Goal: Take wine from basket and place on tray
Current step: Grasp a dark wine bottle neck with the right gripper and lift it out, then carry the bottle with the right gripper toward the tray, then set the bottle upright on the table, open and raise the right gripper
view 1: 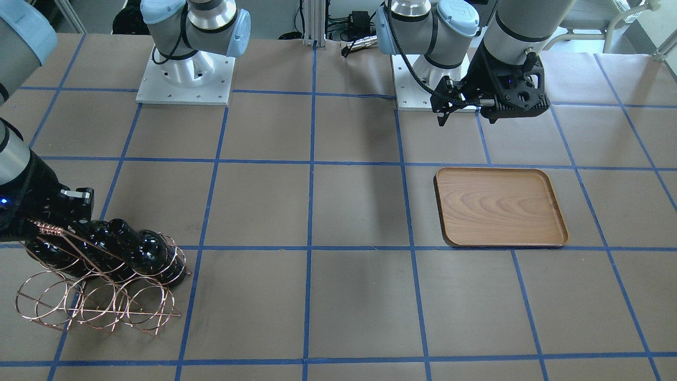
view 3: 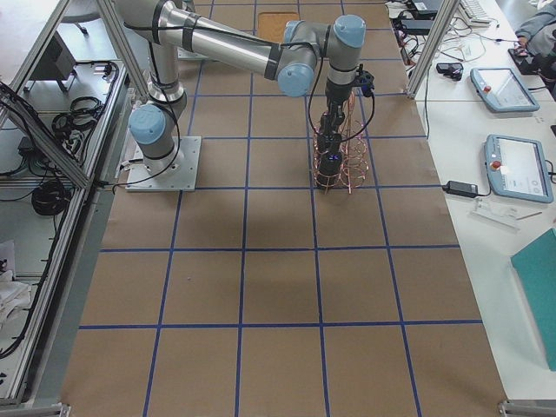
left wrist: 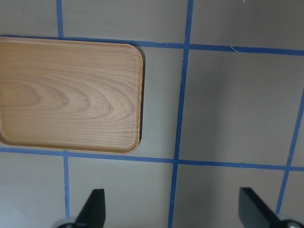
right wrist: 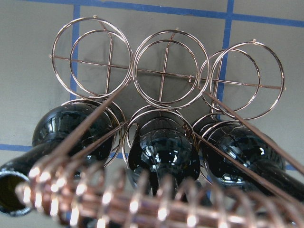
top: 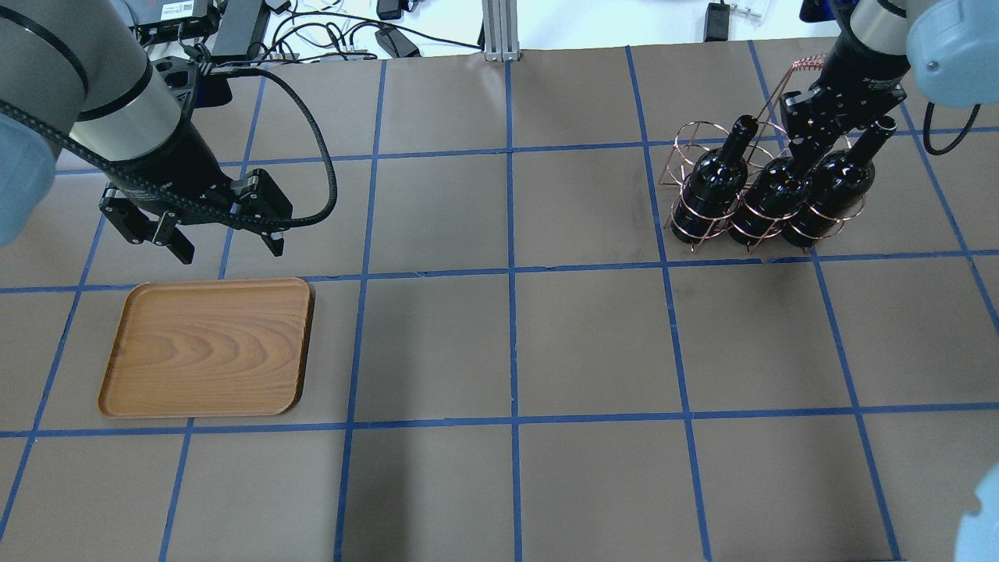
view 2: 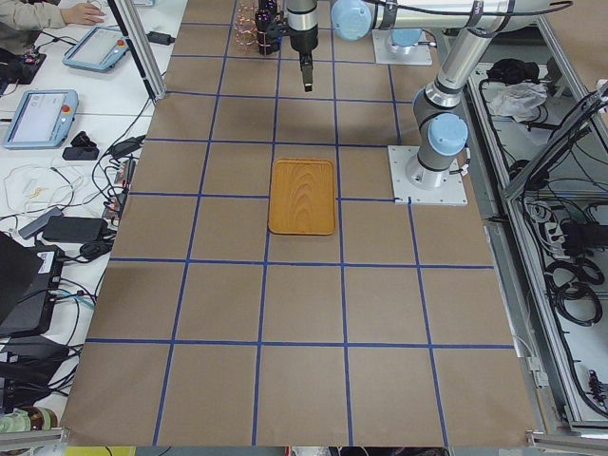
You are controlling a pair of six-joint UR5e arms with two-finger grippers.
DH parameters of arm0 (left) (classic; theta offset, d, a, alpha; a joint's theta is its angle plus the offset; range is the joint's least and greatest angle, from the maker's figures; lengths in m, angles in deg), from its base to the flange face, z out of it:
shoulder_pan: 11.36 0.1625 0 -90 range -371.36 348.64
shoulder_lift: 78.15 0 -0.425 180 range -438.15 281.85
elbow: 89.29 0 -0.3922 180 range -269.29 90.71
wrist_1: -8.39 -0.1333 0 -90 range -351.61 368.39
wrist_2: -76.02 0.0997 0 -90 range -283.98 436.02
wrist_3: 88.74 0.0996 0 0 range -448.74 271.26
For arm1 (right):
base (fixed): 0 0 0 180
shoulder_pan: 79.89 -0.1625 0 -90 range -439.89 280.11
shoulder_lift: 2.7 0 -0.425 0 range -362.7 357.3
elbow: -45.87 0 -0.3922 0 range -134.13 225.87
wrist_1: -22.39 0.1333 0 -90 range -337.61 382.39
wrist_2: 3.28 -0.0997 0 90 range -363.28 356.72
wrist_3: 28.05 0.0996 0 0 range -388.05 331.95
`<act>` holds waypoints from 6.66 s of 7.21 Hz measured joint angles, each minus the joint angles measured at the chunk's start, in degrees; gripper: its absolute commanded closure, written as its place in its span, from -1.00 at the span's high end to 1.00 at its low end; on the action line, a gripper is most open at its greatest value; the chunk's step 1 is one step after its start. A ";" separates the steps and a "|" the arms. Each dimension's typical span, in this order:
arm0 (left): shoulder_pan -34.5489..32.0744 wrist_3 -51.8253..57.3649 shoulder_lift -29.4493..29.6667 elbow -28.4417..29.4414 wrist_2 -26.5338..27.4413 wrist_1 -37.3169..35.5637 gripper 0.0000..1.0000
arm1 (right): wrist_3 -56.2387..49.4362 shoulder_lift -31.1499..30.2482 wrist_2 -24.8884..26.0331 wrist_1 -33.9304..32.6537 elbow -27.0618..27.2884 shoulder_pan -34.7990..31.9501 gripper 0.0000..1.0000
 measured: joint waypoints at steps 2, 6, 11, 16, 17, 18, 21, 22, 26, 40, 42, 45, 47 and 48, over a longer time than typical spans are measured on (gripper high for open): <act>0.03 0.00 0.00 0.00 0.00 0.00 1.00 | 0.14 -0.01 0.15 0.03 -0.06 0.00 -1.00; 0.03 0.00 -0.01 0.00 0.06 0.00 1.00 | 0.21 -0.49 0.32 0.62 -0.96 0.00 -1.00; 0.09 0.00 -0.01 -0.07 0.16 0.00 1.00 | 0.03 -2.01 0.29 13.07 -10.38 -0.05 -1.00; 0.58 0.15 0.00 -0.01 0.21 -0.02 1.00 | 3.09 -10.77 1.20 24.32 -13.49 -4.46 -1.00; 1.01 0.44 0.01 -0.01 0.20 -0.06 1.00 | 5.96 -11.25 1.05 25.07 -13.37 -6.90 -1.00; 1.26 0.70 0.05 0.00 0.16 -0.12 1.00 | 10.18 -11.31 0.67 25.43 -13.19 -10.21 -1.00; 3.48 0.89 0.08 0.08 0.15 -0.28 1.00 | 28.29 -7.26 -0.64 22.81 -12.93 -23.79 -1.00; 5.37 0.89 0.09 0.08 0.02 -0.28 1.00 | 35.11 -5.39 -0.80 20.85 -12.88 -28.73 -1.00; 7.62 0.88 0.30 0.04 0.24 0.19 1.00 | 56.06 0.68 -2.20 9.35 -8.20 -44.35 -1.00; 7.74 0.11 1.05 0.01 0.26 1.06 1.00 | 61.50 4.26 -2.22 1.43 -4.54 -50.01 -1.00; 7.76 0.09 1.02 0.00 0.29 1.06 1.00 | 61.48 4.29 -2.04 1.41 -4.35 -50.01 -0.54; 7.82 0.09 0.96 0.00 0.35 1.13 1.00 | 61.60 4.36 -1.15 1.44 -4.48 -49.89 1.00; 7.82 0.09 0.99 0.00 0.35 1.22 1.00 | 61.28 4.08 -0.97 0.32 -6.31 -48.85 1.00; 7.83 0.09 1.00 0.00 0.35 1.36 1.00 | 60.50 3.87 -1.10 -0.07 -7.68 -47.62 1.00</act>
